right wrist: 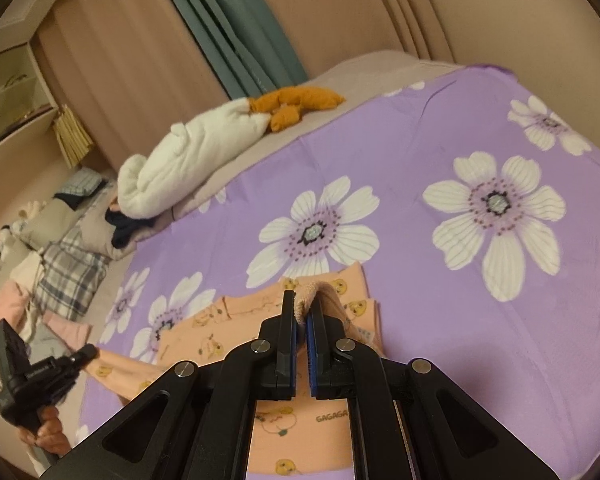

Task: Fold small clothes
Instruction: 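Fold the held hem up over the onesie body with both tools, then lay the hem down on the body and open both tools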

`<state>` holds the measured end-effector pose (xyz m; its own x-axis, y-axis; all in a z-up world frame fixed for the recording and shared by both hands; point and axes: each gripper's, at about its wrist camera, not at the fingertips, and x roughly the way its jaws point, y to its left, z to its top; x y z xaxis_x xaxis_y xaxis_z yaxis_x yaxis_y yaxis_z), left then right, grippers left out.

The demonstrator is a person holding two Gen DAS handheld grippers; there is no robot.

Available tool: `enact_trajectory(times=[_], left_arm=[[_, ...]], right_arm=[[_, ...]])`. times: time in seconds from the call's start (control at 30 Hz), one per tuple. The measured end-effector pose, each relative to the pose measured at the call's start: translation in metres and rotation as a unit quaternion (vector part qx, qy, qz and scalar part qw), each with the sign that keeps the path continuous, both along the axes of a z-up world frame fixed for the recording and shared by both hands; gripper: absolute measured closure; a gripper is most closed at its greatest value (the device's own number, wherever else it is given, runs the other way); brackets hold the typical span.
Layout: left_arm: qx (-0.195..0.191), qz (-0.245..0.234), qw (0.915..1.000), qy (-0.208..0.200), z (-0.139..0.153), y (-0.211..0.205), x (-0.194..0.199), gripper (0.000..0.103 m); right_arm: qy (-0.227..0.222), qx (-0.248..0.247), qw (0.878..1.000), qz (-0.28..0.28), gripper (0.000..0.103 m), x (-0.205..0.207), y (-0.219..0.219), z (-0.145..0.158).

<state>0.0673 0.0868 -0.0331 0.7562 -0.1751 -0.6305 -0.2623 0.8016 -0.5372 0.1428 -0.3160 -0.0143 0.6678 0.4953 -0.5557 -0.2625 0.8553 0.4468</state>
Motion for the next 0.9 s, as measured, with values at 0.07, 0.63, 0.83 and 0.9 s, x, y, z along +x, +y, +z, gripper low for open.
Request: enact_trajectory(times=[0.07, 0.63, 0.83, 0.9], left_arm=[[-0.005, 0.004, 0.9999, 0.008, -0.008, 0.007, 0.014, 0.098], [-0.017, 0.011, 0.9955, 0.093, -0.074, 0.037, 0.089, 0.098], [0.006, 0.031, 0.993, 0.114, -0.088, 0.051, 0.101, 0.097], [-0.001, 0.027, 0.9928, 0.117, -0.091, 0.055, 0.104, 0.096]], right_arm=[[0.013, -0.003, 1.0, 0.002, 0.097, 0.013, 0.006, -0.006], [0.12, -0.044, 0.992, 0.004, 0.097, 0.1, 0.037, -0.069], [0.145, -0.045, 0.988, -0.003, 0.097, 0.115, 0.035, -0.087], [0.149, -0.043, 0.988, -0.003, 0.097, 0.12, 0.034, -0.092]])
